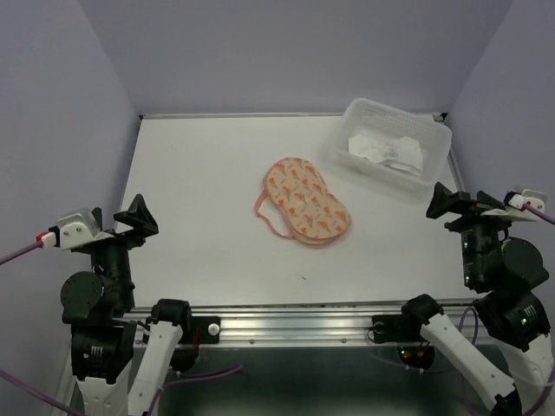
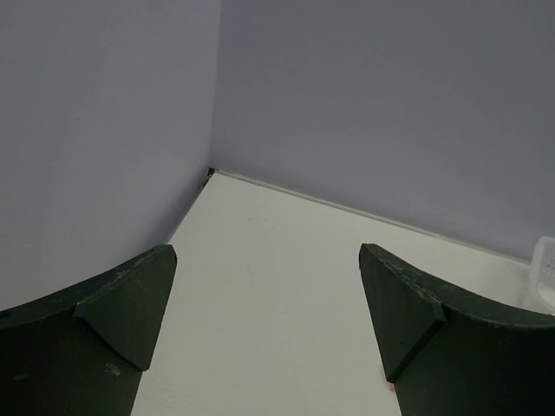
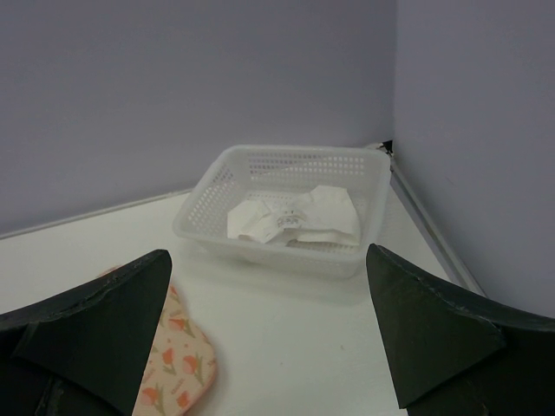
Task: Unzip the laundry bag and remove the bra
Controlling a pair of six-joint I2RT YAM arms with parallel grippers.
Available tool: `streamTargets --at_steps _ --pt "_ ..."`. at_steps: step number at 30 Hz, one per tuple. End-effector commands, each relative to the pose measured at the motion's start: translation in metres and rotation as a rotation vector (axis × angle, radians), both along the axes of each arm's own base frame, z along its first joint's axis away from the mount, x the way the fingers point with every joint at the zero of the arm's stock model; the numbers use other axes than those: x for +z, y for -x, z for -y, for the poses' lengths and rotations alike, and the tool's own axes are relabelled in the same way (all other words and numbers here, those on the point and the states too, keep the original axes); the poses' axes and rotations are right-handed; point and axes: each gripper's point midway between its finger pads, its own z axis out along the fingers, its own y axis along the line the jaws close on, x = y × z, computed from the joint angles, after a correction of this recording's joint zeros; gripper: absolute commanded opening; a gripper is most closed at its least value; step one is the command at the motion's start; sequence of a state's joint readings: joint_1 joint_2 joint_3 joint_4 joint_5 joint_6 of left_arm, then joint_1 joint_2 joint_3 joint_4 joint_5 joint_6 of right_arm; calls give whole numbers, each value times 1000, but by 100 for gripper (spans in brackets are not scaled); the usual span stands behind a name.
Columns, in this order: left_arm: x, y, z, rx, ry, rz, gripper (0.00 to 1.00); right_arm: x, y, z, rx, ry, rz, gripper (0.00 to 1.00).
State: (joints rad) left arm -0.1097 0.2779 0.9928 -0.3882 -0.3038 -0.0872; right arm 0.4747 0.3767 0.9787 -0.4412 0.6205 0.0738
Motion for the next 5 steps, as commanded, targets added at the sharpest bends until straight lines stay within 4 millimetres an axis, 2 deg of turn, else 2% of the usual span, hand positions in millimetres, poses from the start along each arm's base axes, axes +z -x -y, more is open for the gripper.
streamTargets --at_steps 1,5 --pt "14 9 -3 13 -2 55 99 11 4 1 6 5 33 100" --pt "14 9 -3 14 -3 55 99 10 4 2 1 6 33 100"
